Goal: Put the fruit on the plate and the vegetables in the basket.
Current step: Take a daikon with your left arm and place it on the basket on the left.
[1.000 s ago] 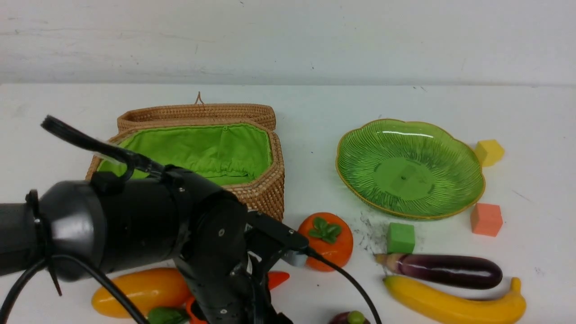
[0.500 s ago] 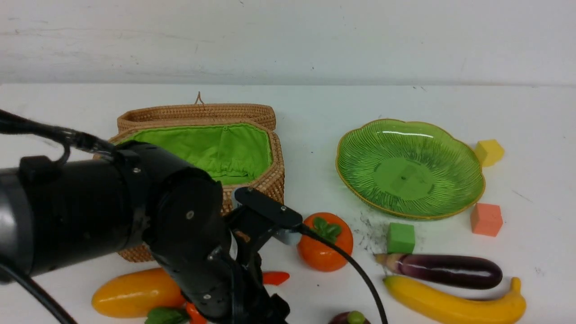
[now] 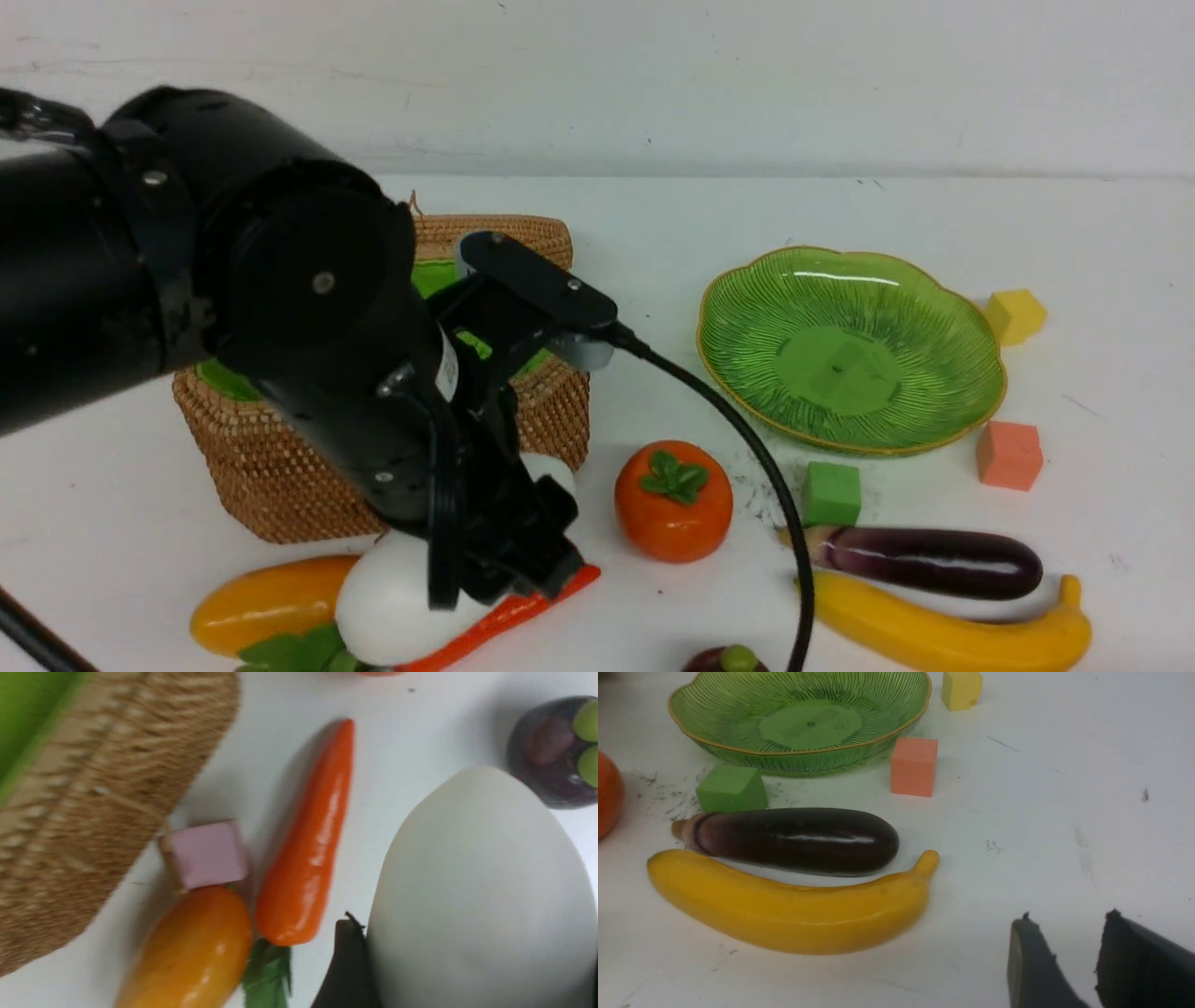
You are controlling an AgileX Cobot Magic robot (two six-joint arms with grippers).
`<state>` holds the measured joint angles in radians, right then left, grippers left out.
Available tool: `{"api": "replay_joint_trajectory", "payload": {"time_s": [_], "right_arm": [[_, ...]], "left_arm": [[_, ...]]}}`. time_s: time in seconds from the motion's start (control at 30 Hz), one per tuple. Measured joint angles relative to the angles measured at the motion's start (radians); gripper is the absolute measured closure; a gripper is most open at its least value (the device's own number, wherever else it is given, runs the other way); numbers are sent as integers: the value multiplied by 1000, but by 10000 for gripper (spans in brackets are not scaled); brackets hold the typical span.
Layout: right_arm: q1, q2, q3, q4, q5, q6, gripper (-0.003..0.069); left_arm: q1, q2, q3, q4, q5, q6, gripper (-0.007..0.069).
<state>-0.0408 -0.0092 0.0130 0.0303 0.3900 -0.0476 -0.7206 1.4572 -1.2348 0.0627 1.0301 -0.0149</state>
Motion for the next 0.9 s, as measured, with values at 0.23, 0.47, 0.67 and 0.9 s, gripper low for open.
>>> {"api": "replay_joint_trajectory", "payload": {"time_s": [0.23, 0.47, 0.67, 0.9], "right_arm": [[0, 0, 0, 0, 0, 0, 417], [0, 0, 0, 0, 0, 0, 417], [0, 0, 0, 0, 0, 0, 417], [0, 0, 0, 1, 0, 0, 417]], "left_arm": [[130, -2, -45, 12, 1, -9, 93], [254, 5, -132, 14, -52, -11, 93], [294, 76, -163, 216, -166, 36, 93], [294, 197, -181, 448, -371, 100, 93]]}}
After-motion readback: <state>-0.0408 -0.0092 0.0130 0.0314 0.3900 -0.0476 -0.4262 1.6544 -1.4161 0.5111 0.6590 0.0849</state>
